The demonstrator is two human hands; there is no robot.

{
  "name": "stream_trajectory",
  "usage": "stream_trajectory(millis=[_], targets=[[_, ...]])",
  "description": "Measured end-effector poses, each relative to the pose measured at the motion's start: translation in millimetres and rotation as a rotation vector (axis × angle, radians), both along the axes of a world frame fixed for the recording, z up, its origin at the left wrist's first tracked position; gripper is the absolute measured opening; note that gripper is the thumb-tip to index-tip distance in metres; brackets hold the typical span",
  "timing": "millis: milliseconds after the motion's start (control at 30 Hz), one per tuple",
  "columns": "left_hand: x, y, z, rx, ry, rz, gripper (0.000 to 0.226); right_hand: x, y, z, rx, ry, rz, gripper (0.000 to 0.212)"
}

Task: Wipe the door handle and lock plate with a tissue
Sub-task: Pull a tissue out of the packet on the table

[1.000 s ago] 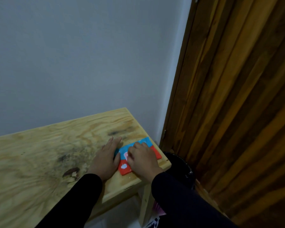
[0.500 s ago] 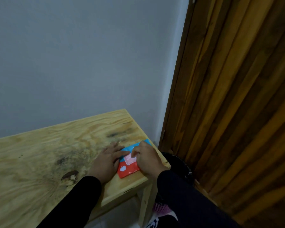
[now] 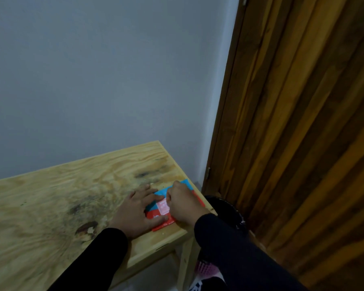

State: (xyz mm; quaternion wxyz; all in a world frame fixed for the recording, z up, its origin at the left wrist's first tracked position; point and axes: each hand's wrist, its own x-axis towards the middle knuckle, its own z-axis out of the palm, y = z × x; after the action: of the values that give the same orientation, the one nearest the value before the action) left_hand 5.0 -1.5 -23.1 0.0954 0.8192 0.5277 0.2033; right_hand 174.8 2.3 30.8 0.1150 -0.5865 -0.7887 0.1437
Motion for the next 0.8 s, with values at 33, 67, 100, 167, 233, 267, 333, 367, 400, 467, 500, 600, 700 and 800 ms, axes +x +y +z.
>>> stream_trajectory(millis=[33, 67, 100, 167, 233, 267, 333, 367, 400, 467, 500, 600, 700, 800], targets=[[0.3, -0.6, 0.3, 0.007, -0.01, 0.0, 0.073, -1.4, -0.2, -1.8, 0.005, -0.037, 0.013, 0.023], [0.7, -1.2, 0.4, 0.011, -0.029, 0.003, 0.073, -2.4, -0.4, -4.2, 0.011, -0.079, 0.031, 0.029], [1.4, -1.8, 0.5, 0.013, -0.05, 0.006, 0.073, -3.1, -0.2, -7.1, 0.016, -0.119, 0.045, 0.035], [2.4, -2.9, 0.9, 0.011, -0.068, 0.009, 0.073, -3.6, 0.4, -12.2, 0.025, -0.167, 0.055, 0.044], [2.2, -3.1, 1.2, 0.017, -0.065, 0.012, 0.072, -3.6, 0.9, -15.2, 0.026, -0.173, 0.053, 0.051], [1.9, -3.0, 1.2, 0.019, -0.069, 0.015, 0.072, -3.3, 1.2, -16.1, 0.032, -0.176, 0.057, 0.053], [2.1, -2.9, 1.2, 0.015, -0.071, 0.019, 0.072, -2.7, 1.1, -17.2, 0.039, -0.177, 0.066, 0.054], [2.2, -2.8, 1.1, 0.017, -0.067, 0.02, 0.071, -2.1, 1.1, -16.9, 0.04, -0.166, 0.067, 0.054], [2.2, -2.5, 0.3, 0.021, -0.066, 0.021, 0.071, -1.3, 0.7, -16.4, 0.036, -0.148, 0.066, 0.052], [1.4, -1.6, -1.1, 0.026, -0.072, 0.022, 0.071, 0.9, 1.0, -14.1, 0.032, -0.099, 0.062, 0.044], [0.9, -1.3, -1.5, 0.024, -0.07, 0.022, 0.071, 2.4, 1.2, -12.3, 0.026, -0.077, 0.063, 0.039], [-0.1, -1.4, -1.9, 0.009, -0.049, 0.017, 0.073, 7.0, 2.7, -6.2, 0.01, -0.064, 0.118, 0.025], [0.5, -1.5, 0.5, 0.007, -0.055, 0.015, 0.075, 8.8, 4.1, -2.3, 0.023, -0.115, 0.162, 0.022], [1.0, -0.7, 0.0, 0.005, -0.047, 0.015, 0.074, 6.2, 2.8, -2.7, 0.036, -0.133, 0.148, 0.025]])
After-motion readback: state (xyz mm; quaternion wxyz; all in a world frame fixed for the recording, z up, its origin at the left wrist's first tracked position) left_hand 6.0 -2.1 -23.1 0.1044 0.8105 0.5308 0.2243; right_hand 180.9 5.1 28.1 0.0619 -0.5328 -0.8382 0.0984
